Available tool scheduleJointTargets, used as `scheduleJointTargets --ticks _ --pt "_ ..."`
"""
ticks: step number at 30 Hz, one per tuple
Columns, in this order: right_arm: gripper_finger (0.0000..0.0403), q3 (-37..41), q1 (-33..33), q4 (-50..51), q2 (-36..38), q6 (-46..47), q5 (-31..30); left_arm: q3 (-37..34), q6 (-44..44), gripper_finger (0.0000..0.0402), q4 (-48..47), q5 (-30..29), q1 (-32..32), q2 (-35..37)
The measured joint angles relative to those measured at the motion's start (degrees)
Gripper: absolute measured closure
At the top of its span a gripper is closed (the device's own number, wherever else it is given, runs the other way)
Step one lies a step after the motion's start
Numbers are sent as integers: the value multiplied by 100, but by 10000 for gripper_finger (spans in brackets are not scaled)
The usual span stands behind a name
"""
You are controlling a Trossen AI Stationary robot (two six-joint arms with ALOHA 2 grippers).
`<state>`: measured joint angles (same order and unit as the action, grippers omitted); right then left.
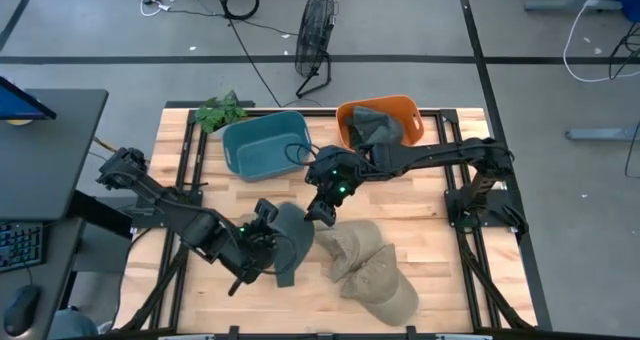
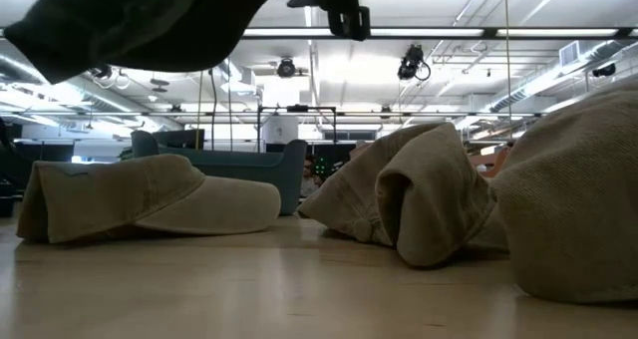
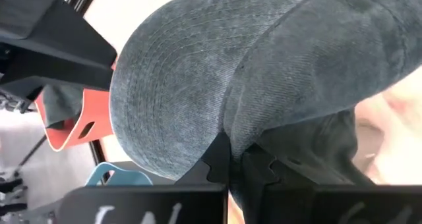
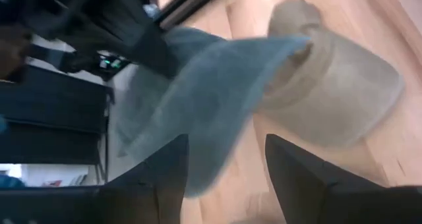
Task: Pick & Place hat
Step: Put the black cap into the orange bin
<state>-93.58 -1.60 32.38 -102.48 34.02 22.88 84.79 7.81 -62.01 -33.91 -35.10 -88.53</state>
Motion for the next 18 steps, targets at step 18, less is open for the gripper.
scheduleJointTargets --ticks 18 --pt "238 0 61 -315 0 0 217 0 963 388 30 -1239 119 0"
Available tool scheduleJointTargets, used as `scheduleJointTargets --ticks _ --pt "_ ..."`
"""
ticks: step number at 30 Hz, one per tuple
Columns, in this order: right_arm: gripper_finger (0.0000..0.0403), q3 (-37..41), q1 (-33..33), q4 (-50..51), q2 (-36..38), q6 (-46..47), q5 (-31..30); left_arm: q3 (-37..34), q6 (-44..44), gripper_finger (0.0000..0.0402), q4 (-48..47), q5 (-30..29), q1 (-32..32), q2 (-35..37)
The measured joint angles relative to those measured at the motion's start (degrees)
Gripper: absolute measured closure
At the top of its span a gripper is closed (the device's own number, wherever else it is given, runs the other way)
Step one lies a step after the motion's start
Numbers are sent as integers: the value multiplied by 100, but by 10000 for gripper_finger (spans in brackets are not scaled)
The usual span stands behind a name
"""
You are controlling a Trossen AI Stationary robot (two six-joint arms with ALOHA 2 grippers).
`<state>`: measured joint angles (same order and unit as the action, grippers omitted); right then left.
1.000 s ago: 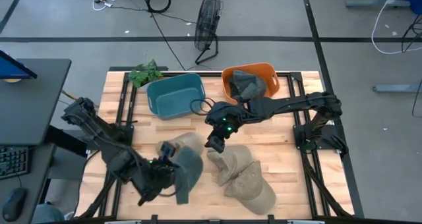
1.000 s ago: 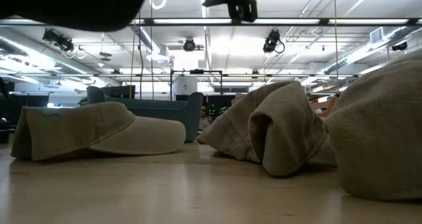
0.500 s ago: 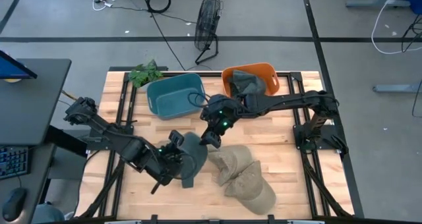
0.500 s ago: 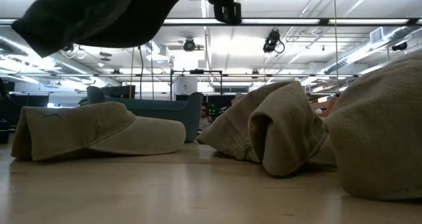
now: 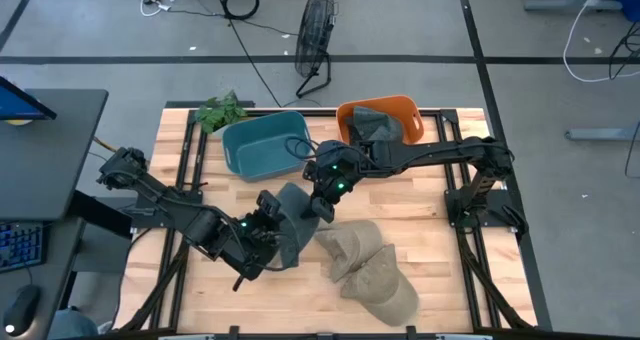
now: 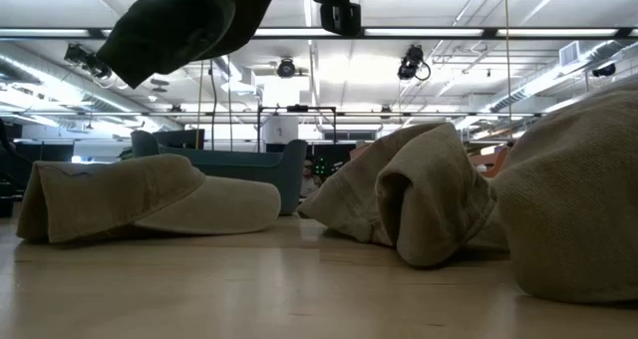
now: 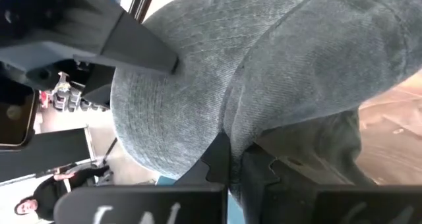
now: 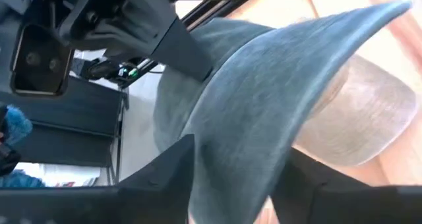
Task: Pick & Place hat
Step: Put the black cap into the orange bin
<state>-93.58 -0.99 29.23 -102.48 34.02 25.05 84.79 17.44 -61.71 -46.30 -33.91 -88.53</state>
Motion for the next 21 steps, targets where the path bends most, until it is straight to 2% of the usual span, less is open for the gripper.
scheduleJointTargets --ticks 6,12,21 --pt "315 0 21 -19 0 -49 7 0 287 386 4 -2 20 0" --pt "387 -5 21 -18 3 -64 21 -4 -766 370 9 37 212 0" --pt "385 -7 19 111 4 -18 -228 -4 -1554 312 42 545 483 2"
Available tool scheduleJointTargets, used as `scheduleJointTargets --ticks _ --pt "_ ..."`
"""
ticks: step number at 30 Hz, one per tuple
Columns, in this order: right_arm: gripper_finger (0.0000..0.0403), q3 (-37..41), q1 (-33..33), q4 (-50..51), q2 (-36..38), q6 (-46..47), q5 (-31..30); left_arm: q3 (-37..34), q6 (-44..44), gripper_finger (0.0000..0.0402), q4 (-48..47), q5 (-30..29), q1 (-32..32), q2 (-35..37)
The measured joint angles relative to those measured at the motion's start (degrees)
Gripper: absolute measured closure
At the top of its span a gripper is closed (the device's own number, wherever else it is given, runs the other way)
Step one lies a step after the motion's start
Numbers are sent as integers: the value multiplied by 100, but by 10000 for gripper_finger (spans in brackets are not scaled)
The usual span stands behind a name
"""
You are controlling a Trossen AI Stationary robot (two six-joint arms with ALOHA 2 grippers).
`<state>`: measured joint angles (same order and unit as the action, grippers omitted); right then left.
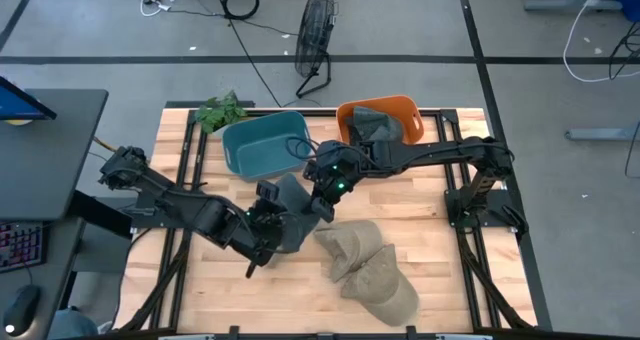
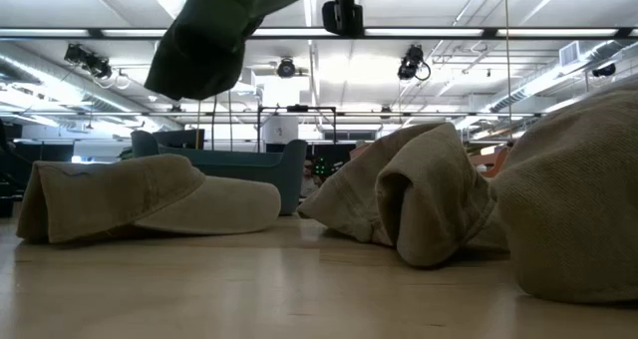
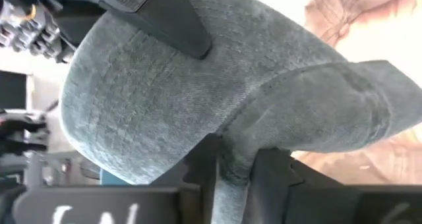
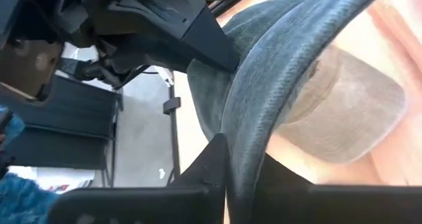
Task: Pick & Place hat
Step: Put the black cap into the orange bin
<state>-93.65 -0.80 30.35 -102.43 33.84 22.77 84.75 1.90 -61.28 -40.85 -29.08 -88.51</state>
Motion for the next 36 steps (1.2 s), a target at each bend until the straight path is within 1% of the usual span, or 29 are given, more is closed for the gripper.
scheduleJointTargets --ticks 5,8,11,20,25,30,33,36 --pt "394 0 78 148 9 -49 -186 0 -609 272 -21 19 10 0" --pt "391 2 261 245 118 -47 -302 0 -1254 252 13 15 2 0" --pt "392 2 534 535 350 -129 -663 0 -2044 240 19 16 0 0" --pt "392 2 1646 2492 1214 -816 -1701 2 -3580 236 -200 -104 4 0" --pt "392 2 2325 3035 1829 -1176 -2089 2 -3937 236 -337 -106 4 0" --pt "392 2 2996 3110 2375 -1393 -2084 2 -4037 236 -351 -106 4 0" --pt "393 13 3301 3332 2541 -1573 -2162 2 -4074 236 -357 -106 4 0" --pt "393 331 3500 3318 2670 -1578 -2207 2 -4227 236 -360 -132 4 0"
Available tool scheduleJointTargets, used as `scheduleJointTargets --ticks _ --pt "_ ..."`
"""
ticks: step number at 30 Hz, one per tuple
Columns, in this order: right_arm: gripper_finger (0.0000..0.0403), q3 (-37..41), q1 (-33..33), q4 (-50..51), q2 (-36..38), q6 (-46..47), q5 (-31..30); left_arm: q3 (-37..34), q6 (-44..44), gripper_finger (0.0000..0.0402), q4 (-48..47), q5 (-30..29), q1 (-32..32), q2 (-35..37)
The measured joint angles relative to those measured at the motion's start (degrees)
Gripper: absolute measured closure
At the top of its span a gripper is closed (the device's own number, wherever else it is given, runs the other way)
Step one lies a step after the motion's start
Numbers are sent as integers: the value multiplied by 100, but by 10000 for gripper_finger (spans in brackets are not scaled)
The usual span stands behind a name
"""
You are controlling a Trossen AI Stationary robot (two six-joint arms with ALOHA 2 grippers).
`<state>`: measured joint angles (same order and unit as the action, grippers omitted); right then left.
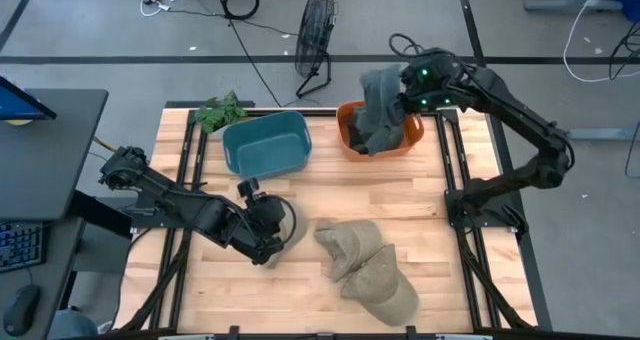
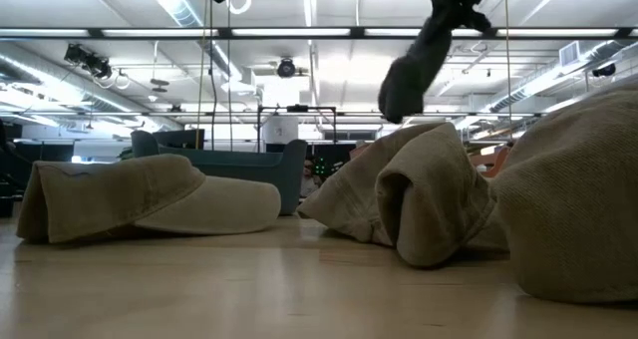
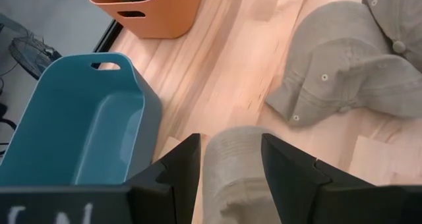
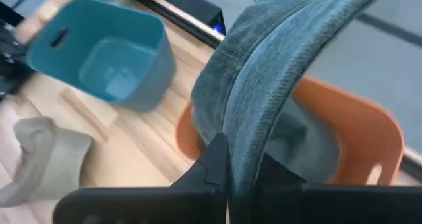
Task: Pick & Place hat
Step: Put the black cap into the orange bin
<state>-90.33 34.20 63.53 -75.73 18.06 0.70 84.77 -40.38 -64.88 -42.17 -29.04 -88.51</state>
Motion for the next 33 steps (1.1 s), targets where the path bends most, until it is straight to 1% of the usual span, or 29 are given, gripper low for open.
scheduleJointTargets --ticks 5,9,14,18,23,30,33 --pt "393 934 154 -367 252 55 41 0 -290 236 -2 -9 0 0" --pt "393 1644 340 -928 469 127 400 0 -407 236 -2 -17 0 0" --pt "393 2526 589 -1714 587 34 466 0 -412 236 -2 -17 0 0" --pt "389 3074 762 -1951 591 -272 484 0 -482 236 0 -17 0 0" --pt "351 3471 841 -1810 591 -407 418 0 -561 236 2 -17 0 0" --pt "275 3503 841 -1587 629 -535 -143 2 -587 236 4 -15 28 0" --pt "247 3448 843 -1240 698 -767 -186 2 -594 236 7 -15 37 0"
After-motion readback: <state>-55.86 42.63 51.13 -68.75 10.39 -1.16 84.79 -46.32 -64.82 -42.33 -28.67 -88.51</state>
